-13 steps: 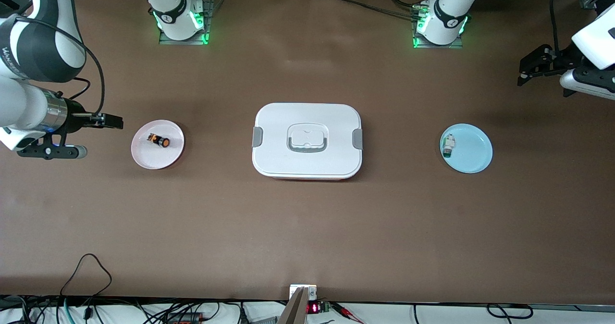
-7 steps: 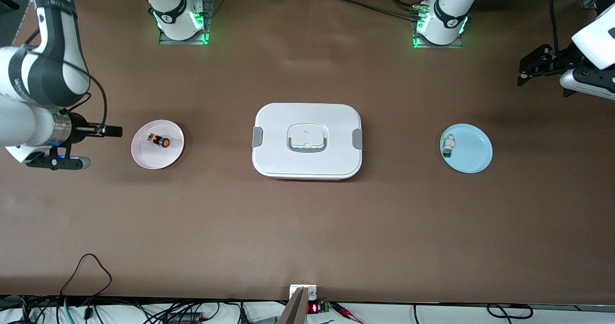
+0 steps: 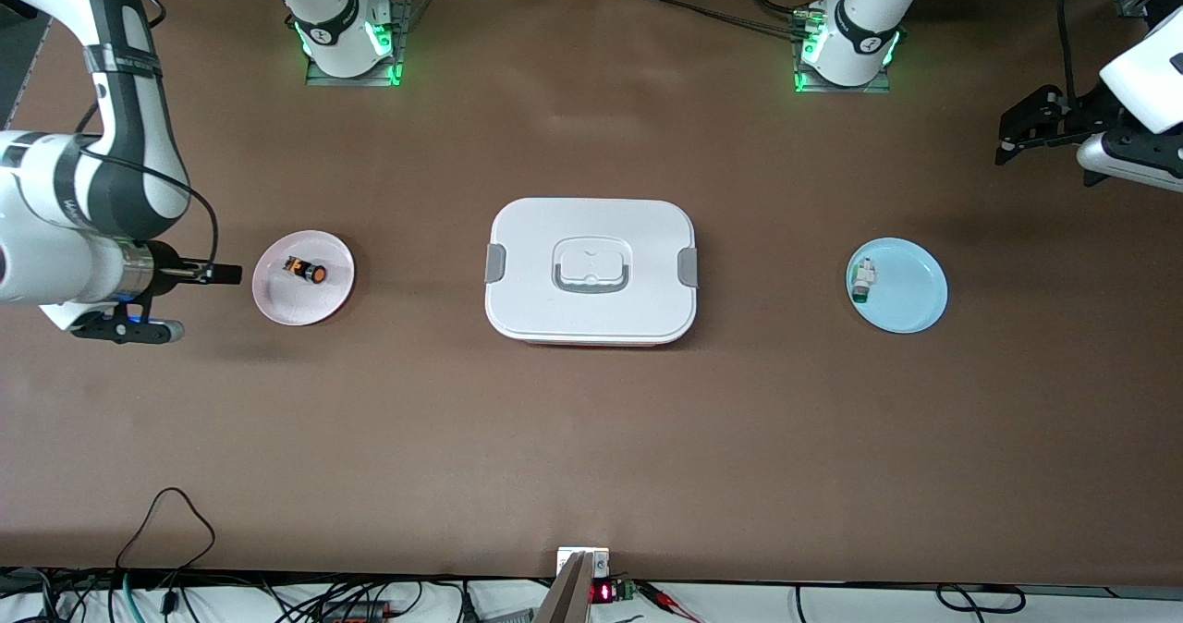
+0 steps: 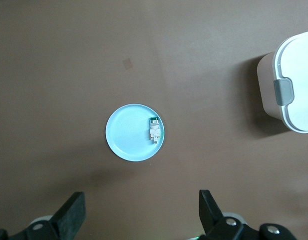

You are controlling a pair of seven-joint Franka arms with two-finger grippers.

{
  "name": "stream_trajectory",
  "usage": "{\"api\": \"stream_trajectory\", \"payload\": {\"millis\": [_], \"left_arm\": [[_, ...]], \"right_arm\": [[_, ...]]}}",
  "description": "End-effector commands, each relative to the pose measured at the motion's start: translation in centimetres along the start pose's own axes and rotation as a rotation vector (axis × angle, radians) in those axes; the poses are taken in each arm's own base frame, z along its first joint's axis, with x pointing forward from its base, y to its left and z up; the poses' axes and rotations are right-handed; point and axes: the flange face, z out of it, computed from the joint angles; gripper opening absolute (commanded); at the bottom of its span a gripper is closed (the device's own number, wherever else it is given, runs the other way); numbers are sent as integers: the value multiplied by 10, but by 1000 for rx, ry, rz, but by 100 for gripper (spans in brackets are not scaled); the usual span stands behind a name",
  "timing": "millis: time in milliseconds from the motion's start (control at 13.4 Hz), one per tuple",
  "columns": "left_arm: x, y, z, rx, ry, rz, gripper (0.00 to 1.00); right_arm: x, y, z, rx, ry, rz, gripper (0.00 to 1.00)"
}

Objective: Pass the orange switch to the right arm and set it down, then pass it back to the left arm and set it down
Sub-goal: 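Lower the right gripper and grasp the orange switch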

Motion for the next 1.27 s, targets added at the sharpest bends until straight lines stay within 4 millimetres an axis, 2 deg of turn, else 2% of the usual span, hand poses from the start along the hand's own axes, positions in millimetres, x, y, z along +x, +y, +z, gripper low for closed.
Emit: {"api": "stream_trajectory", "payload": {"millis": [0,374,673,897,1196], "left_arm": [[-1,1,-8,24,4,9,100],[-1,0,-8,22,3,7,100],[-1,1,-8,24,4,9,100],[-1,1,-8,23,5,9,100],[-1,1,-8,23,5,9,100]], "right_arm": [[-16,-13,12,10,25,14,100],[-25,-20,31,29,18,61,100],[-35,-21,65,37,65,64,100],[-37,-22,78,40,75,85,100],[-40,-33,100,37,100,116,100]]}}
